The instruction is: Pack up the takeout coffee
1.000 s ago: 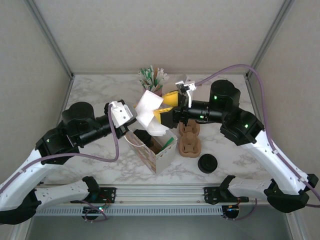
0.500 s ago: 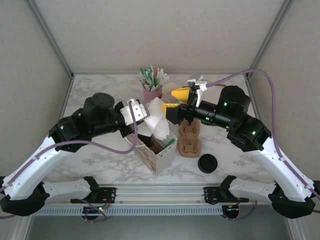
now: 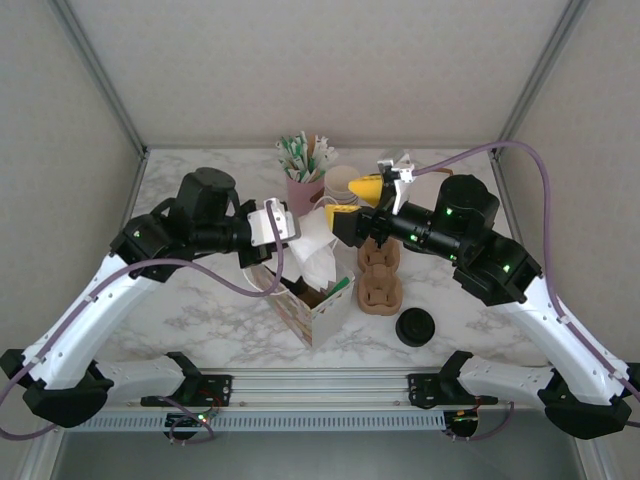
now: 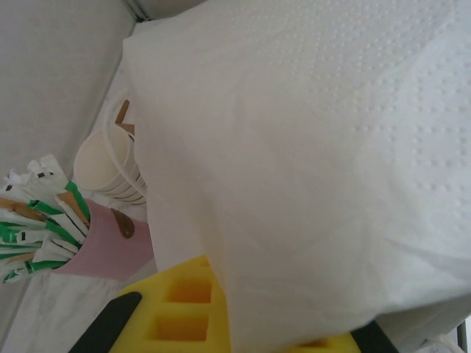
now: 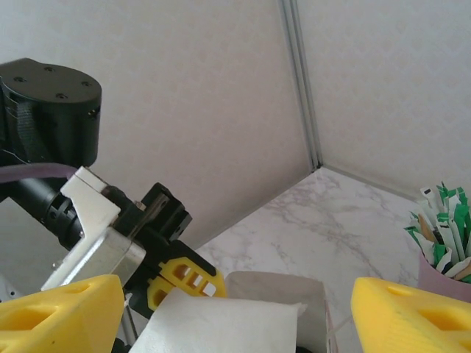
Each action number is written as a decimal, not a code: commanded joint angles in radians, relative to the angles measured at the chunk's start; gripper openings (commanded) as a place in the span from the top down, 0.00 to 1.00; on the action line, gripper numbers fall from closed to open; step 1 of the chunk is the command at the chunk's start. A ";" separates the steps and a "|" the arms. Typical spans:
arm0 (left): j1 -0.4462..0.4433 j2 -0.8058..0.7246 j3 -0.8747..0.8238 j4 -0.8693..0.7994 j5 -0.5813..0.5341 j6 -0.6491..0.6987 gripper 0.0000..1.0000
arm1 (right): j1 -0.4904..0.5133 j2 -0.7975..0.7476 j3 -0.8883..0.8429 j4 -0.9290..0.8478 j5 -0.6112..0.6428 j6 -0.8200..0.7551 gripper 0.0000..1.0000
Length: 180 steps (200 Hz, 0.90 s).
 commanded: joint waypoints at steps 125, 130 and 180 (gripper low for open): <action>0.029 0.083 0.003 -0.069 0.021 0.101 1.00 | 0.007 0.002 -0.024 -0.056 0.046 0.033 0.19; 0.027 0.084 0.007 -0.074 0.025 0.102 1.00 | 0.007 0.004 -0.024 -0.058 0.049 0.034 0.19; 0.028 0.081 0.007 -0.084 0.016 0.104 0.78 | 0.006 0.023 -0.024 -0.086 0.056 0.040 0.19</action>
